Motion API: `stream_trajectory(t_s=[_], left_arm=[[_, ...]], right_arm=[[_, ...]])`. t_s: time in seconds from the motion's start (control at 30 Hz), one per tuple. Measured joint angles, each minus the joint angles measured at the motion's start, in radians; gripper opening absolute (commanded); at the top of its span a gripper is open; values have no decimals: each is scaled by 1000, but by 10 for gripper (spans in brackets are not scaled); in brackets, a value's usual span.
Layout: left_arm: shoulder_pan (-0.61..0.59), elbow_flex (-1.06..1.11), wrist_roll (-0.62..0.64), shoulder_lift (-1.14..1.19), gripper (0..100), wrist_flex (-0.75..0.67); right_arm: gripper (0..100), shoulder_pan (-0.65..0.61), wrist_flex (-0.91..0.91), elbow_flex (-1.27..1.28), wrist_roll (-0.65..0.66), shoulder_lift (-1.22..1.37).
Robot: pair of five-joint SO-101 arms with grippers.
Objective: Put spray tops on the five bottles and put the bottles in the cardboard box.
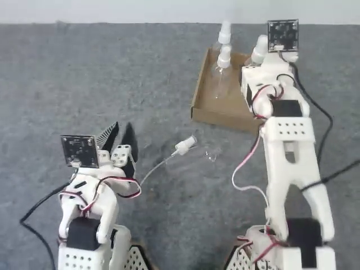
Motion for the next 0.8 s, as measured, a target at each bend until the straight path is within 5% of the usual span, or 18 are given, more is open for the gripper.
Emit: stream_trajectory(t_s=[0.8], left_arm=[[-8, 0, 6, 0, 11, 0]], right_arm=[[6, 60, -307, 0, 0, 348]])
